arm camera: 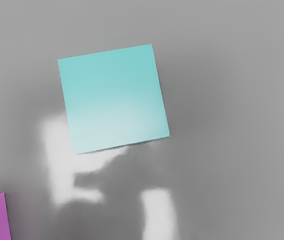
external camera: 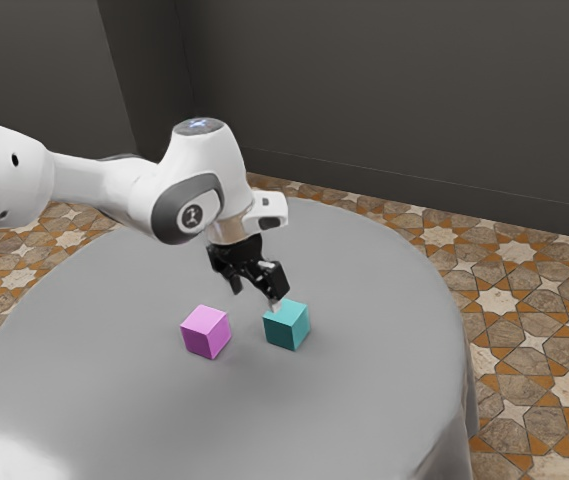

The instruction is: Pick up the blue block with one arm, and put the blue block on the pink block with one arm

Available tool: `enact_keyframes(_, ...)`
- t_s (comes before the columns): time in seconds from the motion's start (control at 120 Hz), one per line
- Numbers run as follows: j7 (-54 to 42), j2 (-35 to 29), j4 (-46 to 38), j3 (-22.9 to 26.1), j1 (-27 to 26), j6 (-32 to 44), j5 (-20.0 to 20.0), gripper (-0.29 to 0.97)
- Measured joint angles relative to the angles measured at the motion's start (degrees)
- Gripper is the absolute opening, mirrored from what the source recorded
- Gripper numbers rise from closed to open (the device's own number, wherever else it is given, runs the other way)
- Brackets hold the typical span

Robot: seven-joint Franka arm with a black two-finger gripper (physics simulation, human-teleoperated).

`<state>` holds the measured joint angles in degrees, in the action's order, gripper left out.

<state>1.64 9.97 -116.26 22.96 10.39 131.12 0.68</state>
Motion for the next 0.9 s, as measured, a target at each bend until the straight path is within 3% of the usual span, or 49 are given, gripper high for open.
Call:
enact_keyframes(0.217,2.4,9.9,6.4,-0.1,-0.2,2.2,3.7,0.68)
enact_keyframes(0.658,5.2,22.2,14.9,-1.1,-1.1,2.7,7.2,0.67)
enact_keyframes(0.9,6.3,24.1,17.3,-2.2,-2.5,1.4,9.0,0.41)
